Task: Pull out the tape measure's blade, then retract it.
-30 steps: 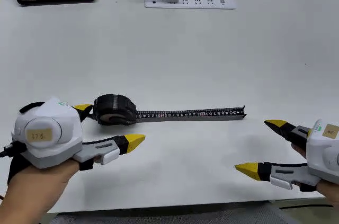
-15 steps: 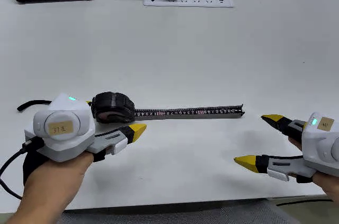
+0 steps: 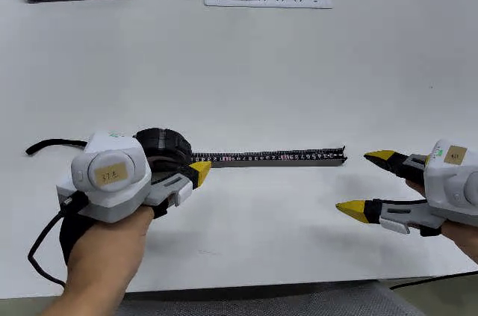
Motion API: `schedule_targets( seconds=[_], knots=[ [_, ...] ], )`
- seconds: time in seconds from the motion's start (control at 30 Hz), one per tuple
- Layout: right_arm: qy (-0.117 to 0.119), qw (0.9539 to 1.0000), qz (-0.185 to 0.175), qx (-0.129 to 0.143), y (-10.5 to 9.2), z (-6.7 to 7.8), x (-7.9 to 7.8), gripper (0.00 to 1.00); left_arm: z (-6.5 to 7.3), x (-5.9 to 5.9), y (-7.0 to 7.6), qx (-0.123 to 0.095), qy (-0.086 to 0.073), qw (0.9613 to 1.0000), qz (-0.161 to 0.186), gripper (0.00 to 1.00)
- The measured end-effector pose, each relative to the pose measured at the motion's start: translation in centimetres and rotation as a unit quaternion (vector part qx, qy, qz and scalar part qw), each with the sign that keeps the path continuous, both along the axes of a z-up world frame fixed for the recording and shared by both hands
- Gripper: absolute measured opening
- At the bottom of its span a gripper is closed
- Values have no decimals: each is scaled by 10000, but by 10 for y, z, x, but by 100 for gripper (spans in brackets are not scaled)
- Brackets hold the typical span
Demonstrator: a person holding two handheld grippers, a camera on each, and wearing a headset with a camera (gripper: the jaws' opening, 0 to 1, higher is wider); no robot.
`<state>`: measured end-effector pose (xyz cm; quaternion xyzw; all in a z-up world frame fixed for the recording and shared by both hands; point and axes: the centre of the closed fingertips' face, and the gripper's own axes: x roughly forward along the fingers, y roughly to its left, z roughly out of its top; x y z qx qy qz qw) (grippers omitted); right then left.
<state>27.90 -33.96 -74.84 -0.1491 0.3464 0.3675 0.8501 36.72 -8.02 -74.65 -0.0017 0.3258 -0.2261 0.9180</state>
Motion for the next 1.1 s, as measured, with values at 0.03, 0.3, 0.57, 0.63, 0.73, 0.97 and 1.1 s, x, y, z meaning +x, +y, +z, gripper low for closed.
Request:
schedule_targets(
  seconds=[0.03,0.3,0.57,0.63,0.73,0.97,1.1],
  knots=[
    [17,10000,25,7,0,0,2,57,0,0,0,0,-2,10000,23,77],
    [8,9988,401,-270,-9,-3,17,50,-4,4,3,-39,72,9997,216,74],
    [123,9967,684,-423,-14,-10,25,45,-6,8,6,-79,126,9986,503,70],
    [131,9963,739,-423,-15,-9,27,42,-6,9,7,-86,135,9983,567,69],
    [161,9946,881,-519,-17,-12,29,39,-6,9,6,-92,147,9979,628,69],
    [220,9910,1139,-660,-19,-16,34,34,-8,12,10,-131,206,9964,810,64],
    [276,9894,1247,-691,-20,-18,36,33,-9,14,11,-214,256,9953,913,63]
  ],
)
